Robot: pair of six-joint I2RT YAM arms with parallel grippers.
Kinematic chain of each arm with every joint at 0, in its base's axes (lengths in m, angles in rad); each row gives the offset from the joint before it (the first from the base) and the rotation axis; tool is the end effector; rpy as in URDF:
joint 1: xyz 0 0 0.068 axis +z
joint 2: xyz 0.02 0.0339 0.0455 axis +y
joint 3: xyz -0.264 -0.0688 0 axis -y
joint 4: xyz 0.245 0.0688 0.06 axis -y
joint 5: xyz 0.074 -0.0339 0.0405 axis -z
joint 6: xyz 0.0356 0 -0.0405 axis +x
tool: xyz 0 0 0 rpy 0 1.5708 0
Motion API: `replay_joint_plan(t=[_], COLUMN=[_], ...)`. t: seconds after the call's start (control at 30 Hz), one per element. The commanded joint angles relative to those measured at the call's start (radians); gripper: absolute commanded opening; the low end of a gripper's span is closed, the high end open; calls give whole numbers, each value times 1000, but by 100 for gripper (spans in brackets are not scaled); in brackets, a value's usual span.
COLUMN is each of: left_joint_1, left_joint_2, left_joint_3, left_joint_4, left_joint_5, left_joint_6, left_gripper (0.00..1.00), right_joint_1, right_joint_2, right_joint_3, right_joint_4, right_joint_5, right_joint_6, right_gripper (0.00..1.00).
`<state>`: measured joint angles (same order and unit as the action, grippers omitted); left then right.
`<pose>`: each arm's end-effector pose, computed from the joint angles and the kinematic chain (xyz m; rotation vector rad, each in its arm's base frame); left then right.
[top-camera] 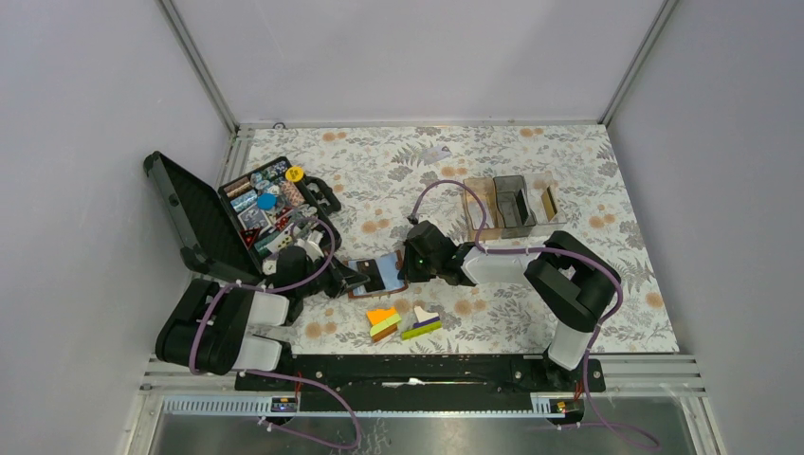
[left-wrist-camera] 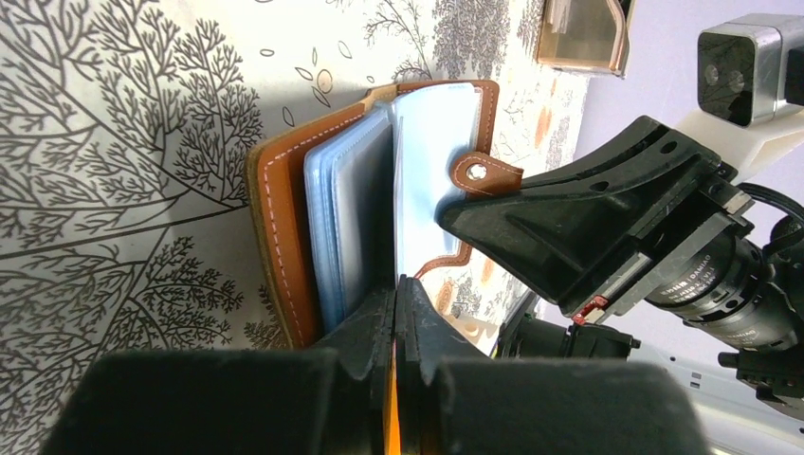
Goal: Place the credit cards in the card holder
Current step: Insert the credit card into the card holder.
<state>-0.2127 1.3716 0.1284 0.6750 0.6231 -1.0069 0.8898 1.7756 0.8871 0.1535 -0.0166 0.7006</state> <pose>0.1815 -0.0604 0.1042 -0.5169 2.2853 -1.3333 0.2237 0.2770 0.1462 -0.2406 2.4402 0.7917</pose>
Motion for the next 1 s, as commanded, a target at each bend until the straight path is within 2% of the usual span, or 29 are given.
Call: replay_joint_plan(t=[0.0, 0.23, 0.57, 0.97], left_joint_1=[8, 9, 7, -5], left_joint_2=[9, -38, 15, 18], left_joint_3=[-22, -12, 18, 46], left_joint_4=[-116, -220, -154, -223], left_joint_5=[-85, -152, -81, -118], left_joint_6=[-68, -22, 13, 89], left_gripper=[0, 0, 0, 0], right_joint_1=[-1, 0, -2, -2], right_joint_2=[-5, -8, -5, -7], right_joint_3=[5, 0, 0, 0], right_joint_4=[-91, -95, -97, -101], right_joint_5=[56, 62, 62, 64], right_joint_6=[-29, -28, -27, -26], right_gripper=[0, 0, 0, 0])
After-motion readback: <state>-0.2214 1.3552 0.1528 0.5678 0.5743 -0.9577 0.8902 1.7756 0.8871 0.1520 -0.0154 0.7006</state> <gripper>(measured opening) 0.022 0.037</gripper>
